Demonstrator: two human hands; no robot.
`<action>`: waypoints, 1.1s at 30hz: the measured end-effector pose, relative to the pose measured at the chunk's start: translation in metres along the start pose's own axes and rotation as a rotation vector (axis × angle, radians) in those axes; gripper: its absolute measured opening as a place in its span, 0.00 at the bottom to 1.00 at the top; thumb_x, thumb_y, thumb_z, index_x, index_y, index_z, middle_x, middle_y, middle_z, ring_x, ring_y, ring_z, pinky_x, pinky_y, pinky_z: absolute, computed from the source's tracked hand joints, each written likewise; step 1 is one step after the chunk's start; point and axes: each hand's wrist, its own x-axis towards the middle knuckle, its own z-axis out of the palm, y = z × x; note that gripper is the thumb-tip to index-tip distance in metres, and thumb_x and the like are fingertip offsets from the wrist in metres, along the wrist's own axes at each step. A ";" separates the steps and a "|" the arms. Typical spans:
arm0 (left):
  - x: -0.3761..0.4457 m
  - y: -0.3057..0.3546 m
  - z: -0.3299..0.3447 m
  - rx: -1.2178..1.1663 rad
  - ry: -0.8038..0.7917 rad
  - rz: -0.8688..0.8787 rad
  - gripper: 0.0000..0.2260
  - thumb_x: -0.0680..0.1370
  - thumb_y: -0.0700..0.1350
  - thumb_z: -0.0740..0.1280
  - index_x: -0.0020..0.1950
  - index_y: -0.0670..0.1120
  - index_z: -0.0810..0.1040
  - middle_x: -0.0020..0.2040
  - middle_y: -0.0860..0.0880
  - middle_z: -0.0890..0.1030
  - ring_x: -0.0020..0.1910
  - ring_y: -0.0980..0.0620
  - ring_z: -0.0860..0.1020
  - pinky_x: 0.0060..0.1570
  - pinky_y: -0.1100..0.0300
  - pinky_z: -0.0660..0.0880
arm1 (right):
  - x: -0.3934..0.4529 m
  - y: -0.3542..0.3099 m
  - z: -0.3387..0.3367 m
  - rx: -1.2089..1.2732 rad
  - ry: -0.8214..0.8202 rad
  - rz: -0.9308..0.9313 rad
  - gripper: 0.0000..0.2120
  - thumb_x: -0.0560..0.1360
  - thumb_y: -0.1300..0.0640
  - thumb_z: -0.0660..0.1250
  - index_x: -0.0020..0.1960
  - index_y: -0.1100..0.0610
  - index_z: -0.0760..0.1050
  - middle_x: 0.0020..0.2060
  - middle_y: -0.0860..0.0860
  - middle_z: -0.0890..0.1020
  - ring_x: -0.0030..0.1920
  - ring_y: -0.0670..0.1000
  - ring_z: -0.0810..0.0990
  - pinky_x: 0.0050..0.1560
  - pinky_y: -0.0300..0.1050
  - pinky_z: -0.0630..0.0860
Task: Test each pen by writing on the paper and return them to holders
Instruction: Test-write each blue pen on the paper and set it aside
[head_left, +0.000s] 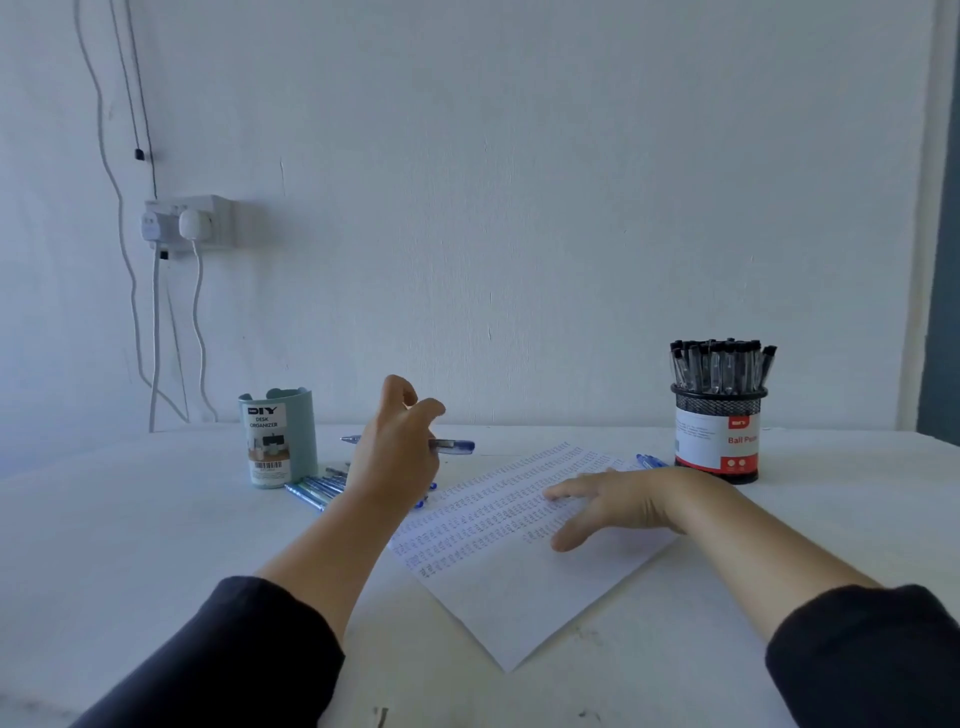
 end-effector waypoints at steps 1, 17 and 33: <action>0.000 0.001 0.001 -0.051 0.051 0.019 0.13 0.73 0.28 0.66 0.55 0.37 0.80 0.57 0.40 0.69 0.41 0.44 0.77 0.42 0.50 0.78 | 0.000 0.001 -0.001 0.006 -0.019 0.005 0.35 0.72 0.44 0.69 0.75 0.43 0.58 0.76 0.45 0.56 0.76 0.48 0.53 0.72 0.47 0.51; -0.020 0.072 0.001 -1.185 -0.137 -0.977 0.05 0.70 0.28 0.71 0.38 0.35 0.77 0.36 0.38 0.81 0.35 0.47 0.81 0.38 0.61 0.80 | -0.005 -0.002 0.000 0.028 -0.023 0.034 0.38 0.70 0.43 0.72 0.75 0.40 0.57 0.76 0.46 0.57 0.75 0.51 0.55 0.71 0.49 0.55; -0.040 0.079 -0.002 -0.915 -0.292 -0.774 0.05 0.71 0.30 0.70 0.38 0.37 0.76 0.33 0.39 0.80 0.31 0.47 0.80 0.31 0.61 0.80 | -0.007 -0.004 0.000 -0.053 -0.071 0.042 0.40 0.71 0.39 0.68 0.77 0.42 0.51 0.77 0.46 0.51 0.77 0.52 0.50 0.73 0.52 0.51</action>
